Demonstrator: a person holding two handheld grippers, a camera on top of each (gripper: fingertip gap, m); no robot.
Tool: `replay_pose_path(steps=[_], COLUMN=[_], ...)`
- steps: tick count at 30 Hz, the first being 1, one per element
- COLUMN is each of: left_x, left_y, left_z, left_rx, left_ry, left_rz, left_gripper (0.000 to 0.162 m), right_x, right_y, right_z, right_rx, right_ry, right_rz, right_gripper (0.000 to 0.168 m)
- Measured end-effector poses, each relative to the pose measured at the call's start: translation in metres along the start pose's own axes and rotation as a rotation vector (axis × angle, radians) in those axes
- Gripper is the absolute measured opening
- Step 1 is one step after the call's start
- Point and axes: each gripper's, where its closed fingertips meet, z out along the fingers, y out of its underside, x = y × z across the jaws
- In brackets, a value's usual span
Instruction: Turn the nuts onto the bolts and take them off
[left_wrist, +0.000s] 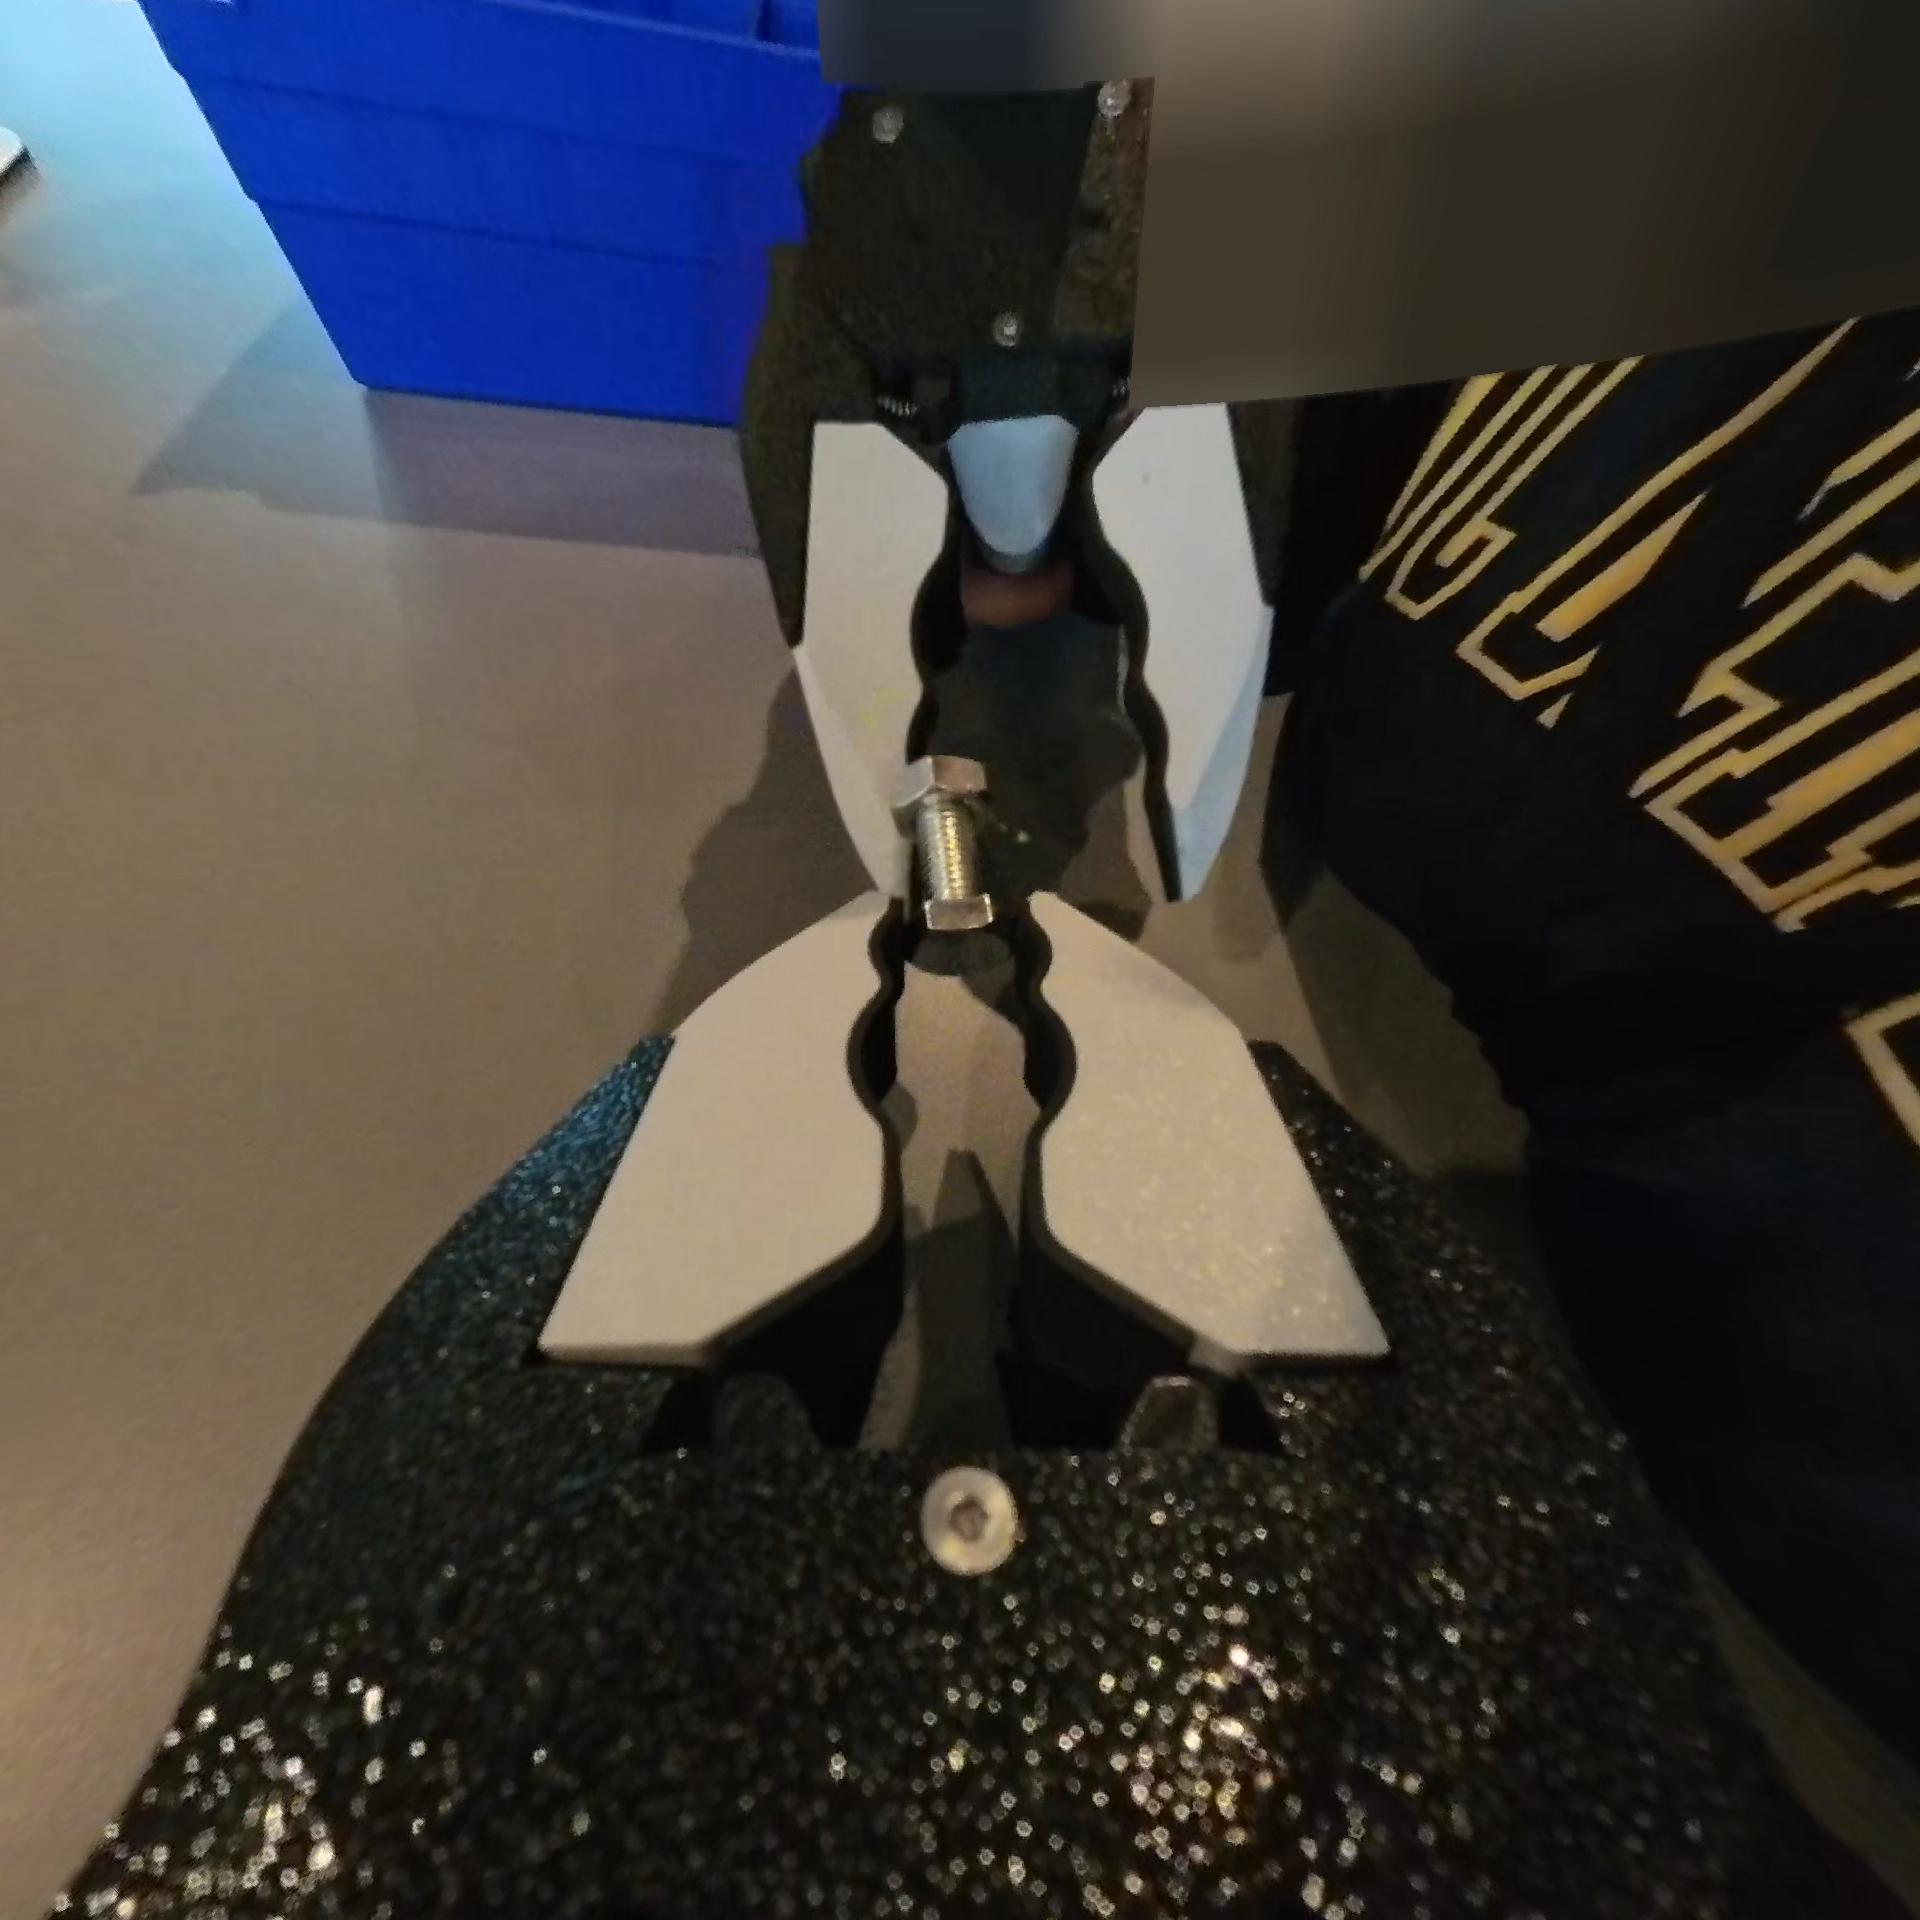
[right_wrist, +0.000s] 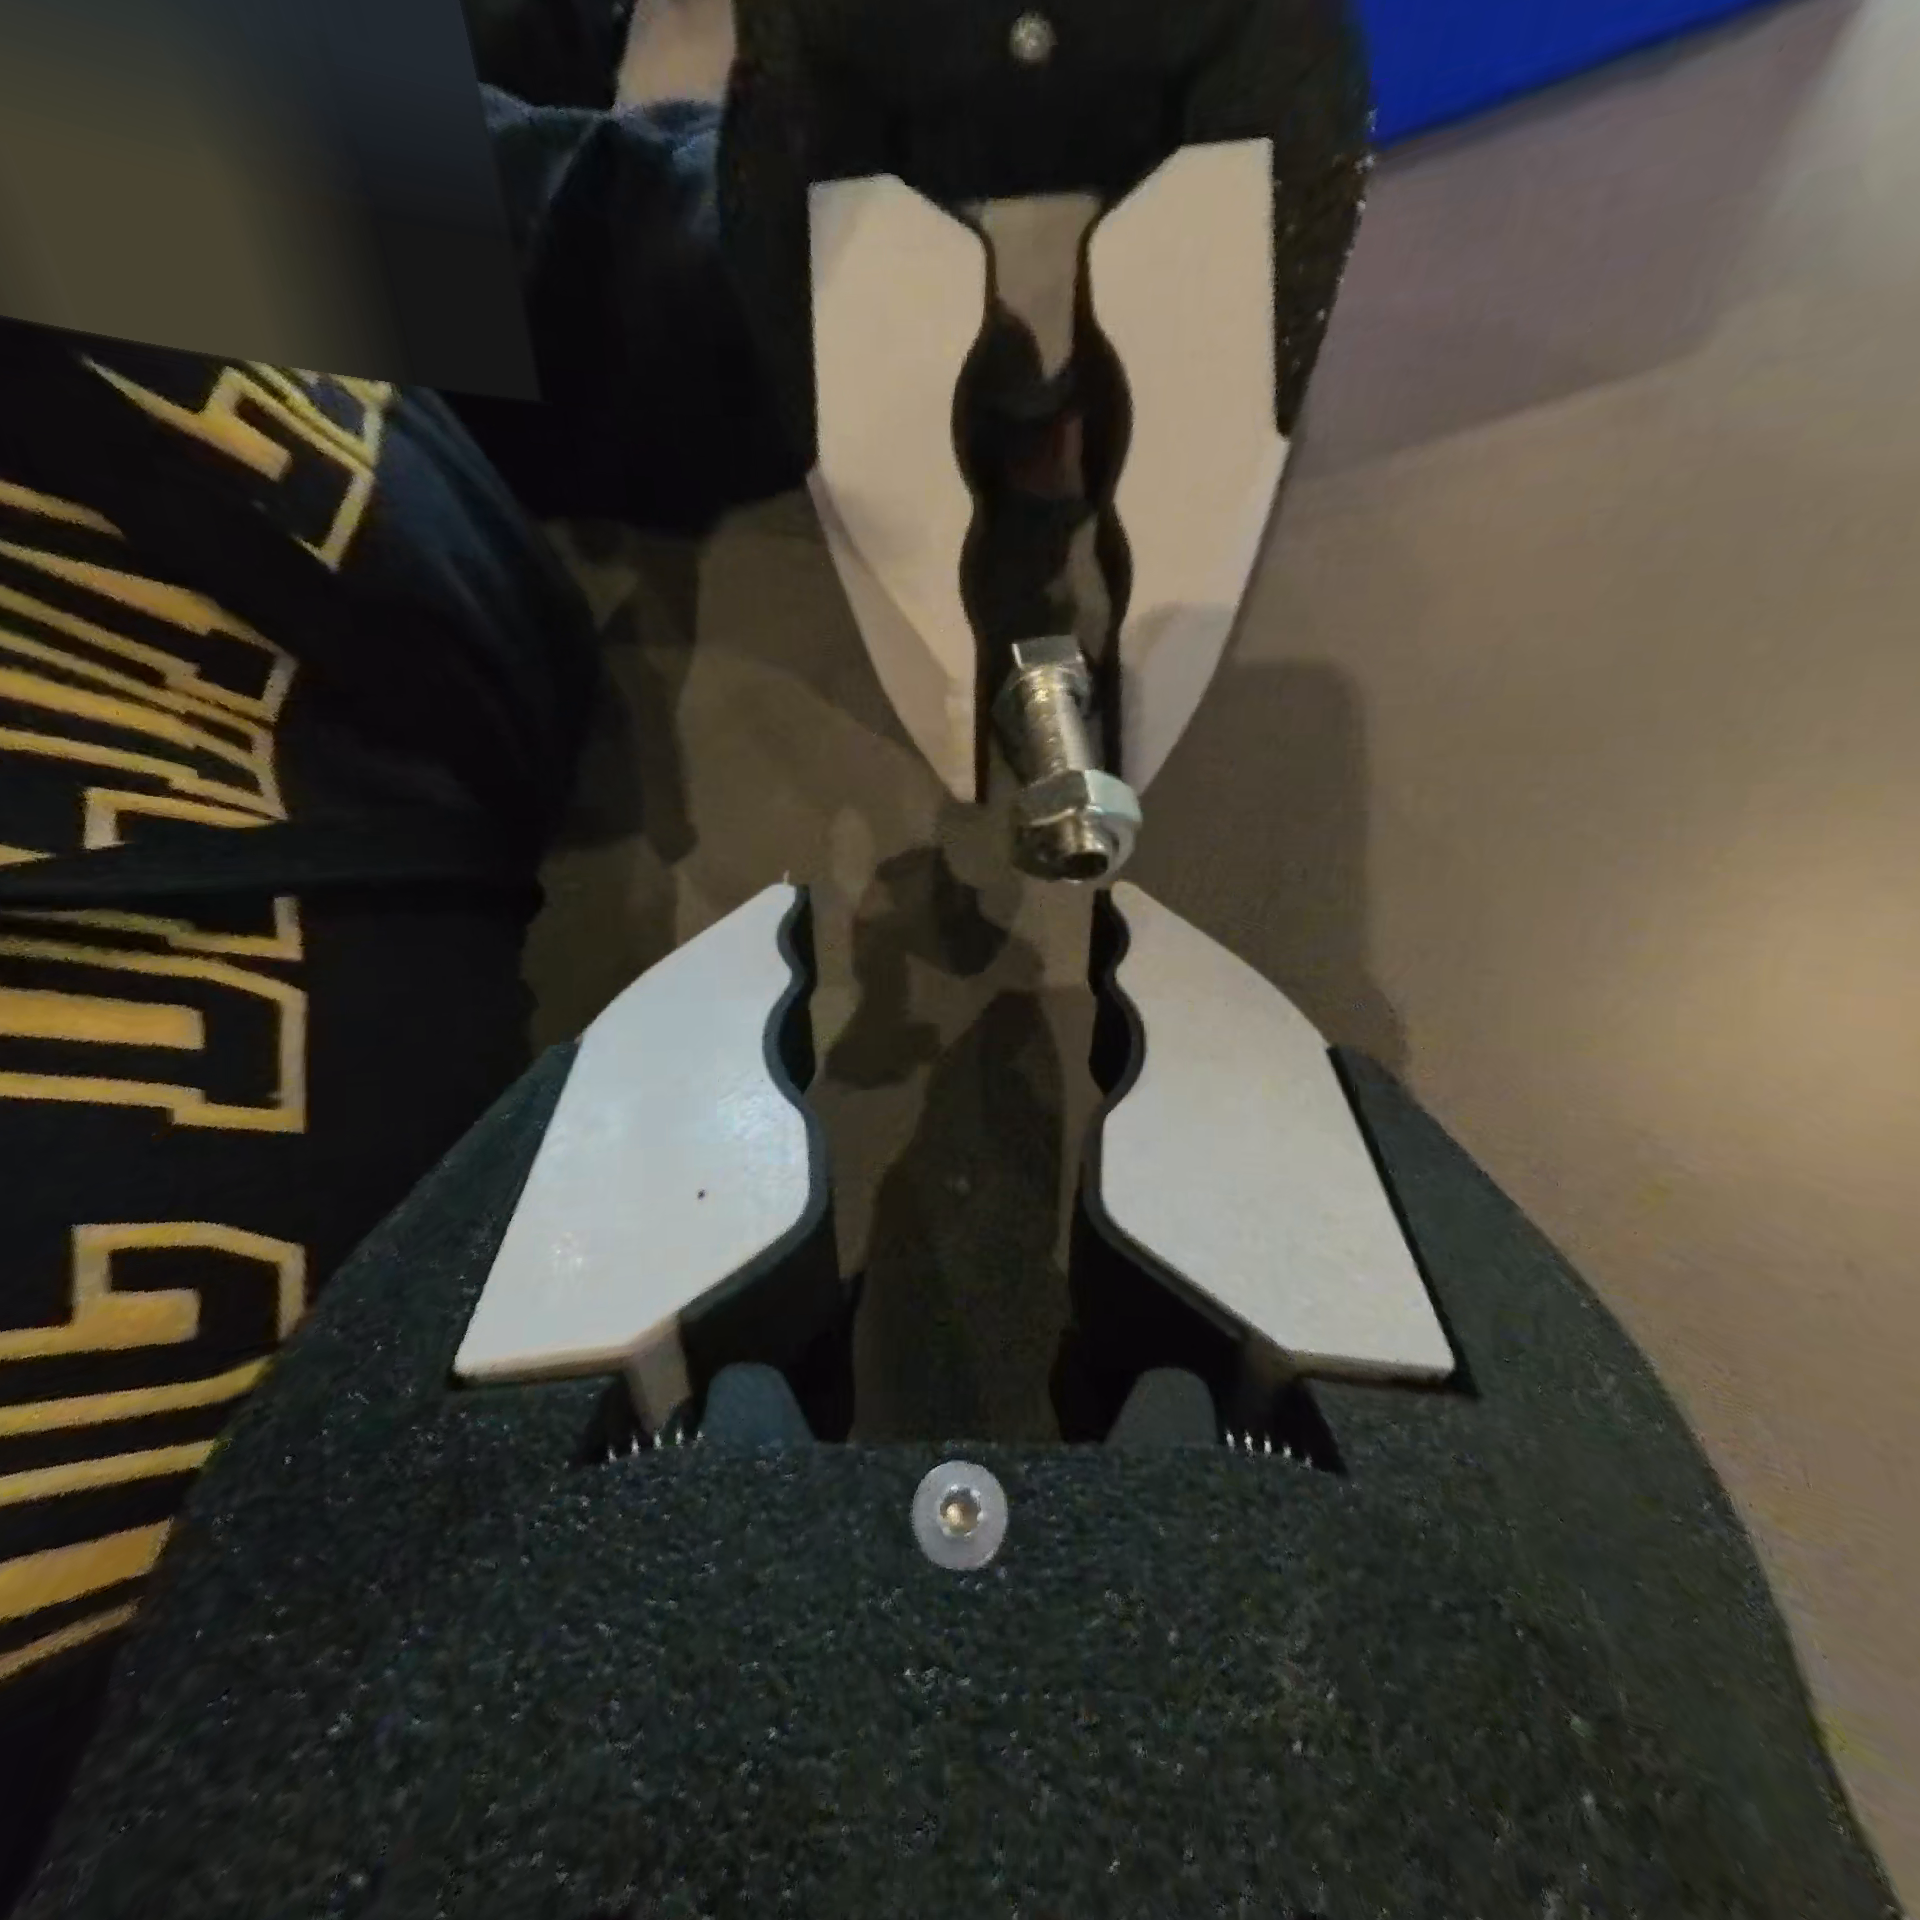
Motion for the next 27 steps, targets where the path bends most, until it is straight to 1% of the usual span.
replay_pose_path(steps=[4, 8, 13, 16, 22, 27], left_x=[0.001, 0.003, 0.003, 0.001, 0.000, -0.002], left_y=[0.000, 0.001, 0.003, 0.002, 0.002, 0.000], left_z=[0.000, 0.001, 0.004, 0.003, 0.003, 0.001], left_rx=[0.002, -0.011, -0.033, -0.022, -0.025, -0.001], left_ry=[0.007, 0.020, 0.013, 0.005, -0.001, -0.008], left_rz=[0.001, 0.003, 0.014, 0.005, 0.006, -0.006], left_gripper=[0.019, 0.019, 0.019, 0.019, 0.019, 0.019], right_x=[-0.001, 0.000, -0.004, -0.012, -0.016, -0.017], right_y=[-0.008, -0.016, -0.023, -0.029, -0.020, -0.015], right_z=[-0.004, -0.005, -0.009, -0.012, -0.009, -0.009], right_rx=[0.051, 0.098, 0.137, 0.171, 0.115, 0.086], right_ry=[-0.003, 0.034, 0.036, -0.001, -0.044, -0.071], right_rz=[-0.015, -0.071, -0.119, -0.150, -0.130, -0.104], right_gripper=[0.051, 0.059, 0.059, 0.050, 0.043, 0.034])
